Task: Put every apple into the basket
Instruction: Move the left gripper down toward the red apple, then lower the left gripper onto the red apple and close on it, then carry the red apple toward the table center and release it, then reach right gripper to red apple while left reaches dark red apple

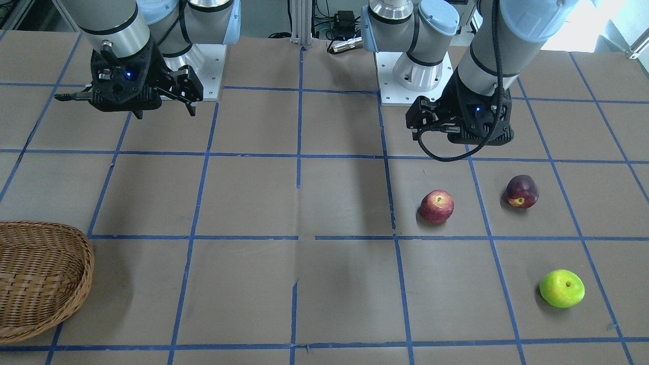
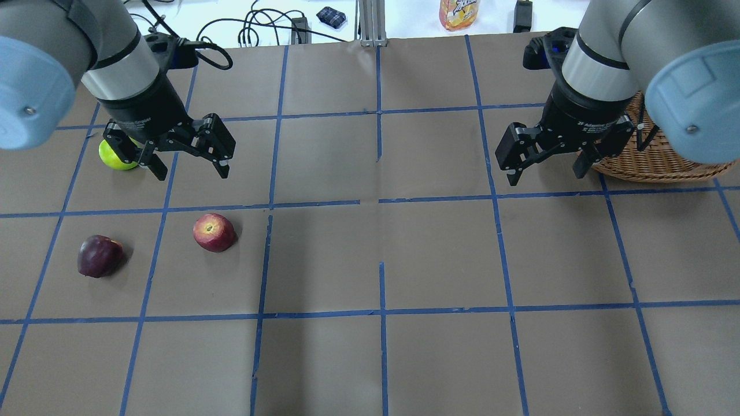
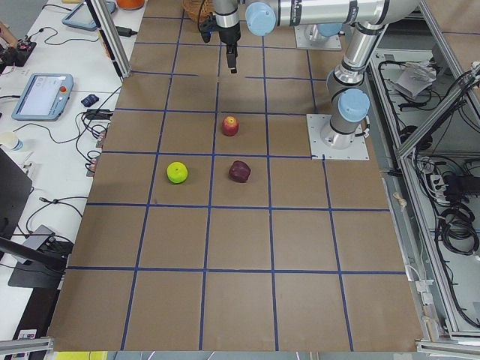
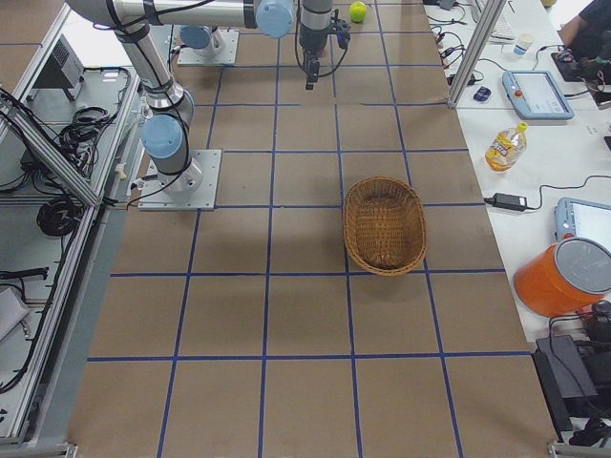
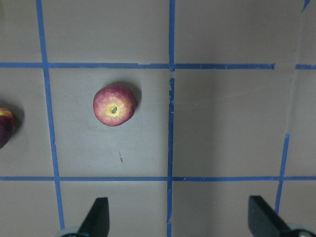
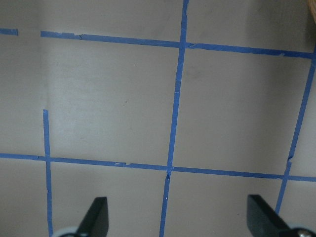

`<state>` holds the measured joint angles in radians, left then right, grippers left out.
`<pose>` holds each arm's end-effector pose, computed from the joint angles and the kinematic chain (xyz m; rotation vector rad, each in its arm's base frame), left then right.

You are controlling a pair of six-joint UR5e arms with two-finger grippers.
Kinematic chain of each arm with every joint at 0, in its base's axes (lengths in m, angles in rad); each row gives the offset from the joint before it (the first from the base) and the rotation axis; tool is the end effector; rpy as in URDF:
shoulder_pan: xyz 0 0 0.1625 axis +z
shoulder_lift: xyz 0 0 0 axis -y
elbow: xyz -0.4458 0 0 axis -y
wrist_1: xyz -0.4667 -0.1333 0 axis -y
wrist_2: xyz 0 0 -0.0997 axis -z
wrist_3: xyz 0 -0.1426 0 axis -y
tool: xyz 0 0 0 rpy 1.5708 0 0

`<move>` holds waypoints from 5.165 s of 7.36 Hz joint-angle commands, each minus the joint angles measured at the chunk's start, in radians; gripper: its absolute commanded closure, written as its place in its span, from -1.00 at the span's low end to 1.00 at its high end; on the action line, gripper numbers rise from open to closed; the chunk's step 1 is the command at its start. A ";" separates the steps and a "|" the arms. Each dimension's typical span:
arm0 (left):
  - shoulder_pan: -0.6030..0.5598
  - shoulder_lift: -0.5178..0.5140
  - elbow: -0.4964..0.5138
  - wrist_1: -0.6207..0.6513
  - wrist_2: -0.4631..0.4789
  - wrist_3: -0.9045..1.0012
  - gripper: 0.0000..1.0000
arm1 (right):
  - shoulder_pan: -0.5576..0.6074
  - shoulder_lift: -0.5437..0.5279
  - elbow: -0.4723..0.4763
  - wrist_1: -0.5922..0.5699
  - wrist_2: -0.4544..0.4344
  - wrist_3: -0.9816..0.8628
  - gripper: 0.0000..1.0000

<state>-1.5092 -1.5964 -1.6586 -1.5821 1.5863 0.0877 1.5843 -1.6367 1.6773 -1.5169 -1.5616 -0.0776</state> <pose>-0.0966 -0.5633 0.4015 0.0424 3.1290 0.1966 0.1417 -0.5209 0.4370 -0.1417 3.1227 0.1473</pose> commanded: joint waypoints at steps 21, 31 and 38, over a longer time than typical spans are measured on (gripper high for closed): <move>0.054 -0.188 -0.293 0.562 -0.032 -0.090 1.00 | -0.001 0.003 -0.001 -0.034 0.002 0.001 -1.00; -0.355 -0.536 0.033 0.645 -0.229 -0.669 -0.99 | -0.060 0.029 0.001 -0.066 0.003 0.009 -1.00; 0.110 -0.305 0.142 0.150 0.039 0.199 -1.00 | 0.020 0.253 -0.022 -0.332 0.106 0.177 -1.00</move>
<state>-1.5525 -1.9486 -1.4937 -1.3083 1.5063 0.0201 1.5614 -1.4276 1.6572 -1.7212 -1.4845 0.0222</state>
